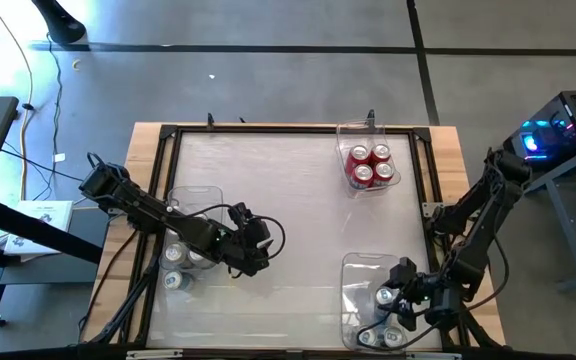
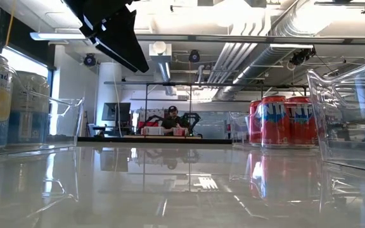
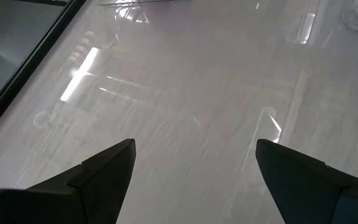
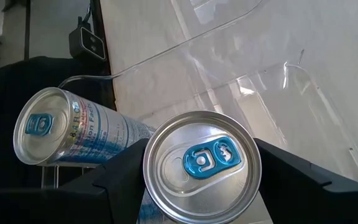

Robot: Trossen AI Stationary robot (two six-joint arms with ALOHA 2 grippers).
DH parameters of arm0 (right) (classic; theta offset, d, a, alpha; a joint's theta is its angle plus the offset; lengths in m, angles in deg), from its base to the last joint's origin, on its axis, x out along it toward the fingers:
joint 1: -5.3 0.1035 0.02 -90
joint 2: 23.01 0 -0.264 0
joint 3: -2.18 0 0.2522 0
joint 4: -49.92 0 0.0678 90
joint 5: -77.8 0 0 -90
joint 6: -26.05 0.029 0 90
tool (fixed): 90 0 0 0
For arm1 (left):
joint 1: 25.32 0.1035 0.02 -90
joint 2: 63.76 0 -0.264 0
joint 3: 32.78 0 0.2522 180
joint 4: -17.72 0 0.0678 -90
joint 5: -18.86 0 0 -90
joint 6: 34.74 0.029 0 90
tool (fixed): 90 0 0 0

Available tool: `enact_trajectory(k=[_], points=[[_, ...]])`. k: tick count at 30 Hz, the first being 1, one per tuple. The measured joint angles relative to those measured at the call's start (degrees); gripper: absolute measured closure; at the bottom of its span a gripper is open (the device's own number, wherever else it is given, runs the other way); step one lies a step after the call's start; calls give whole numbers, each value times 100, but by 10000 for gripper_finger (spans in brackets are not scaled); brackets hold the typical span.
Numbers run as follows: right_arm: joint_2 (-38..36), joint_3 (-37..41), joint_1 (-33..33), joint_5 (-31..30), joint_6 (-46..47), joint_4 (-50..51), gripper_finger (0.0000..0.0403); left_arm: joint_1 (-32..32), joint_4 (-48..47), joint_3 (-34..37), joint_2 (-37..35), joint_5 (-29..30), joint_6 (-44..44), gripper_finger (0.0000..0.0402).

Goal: Sort soda cans
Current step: Put the top blue soda can into the bottom right transparent bin

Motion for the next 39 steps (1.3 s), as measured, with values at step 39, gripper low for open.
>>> enact_trajectory(k=[39], points=[[28,33,-5,272,-92,-430,127,347,2235,-11,50,-895,1591,73]])
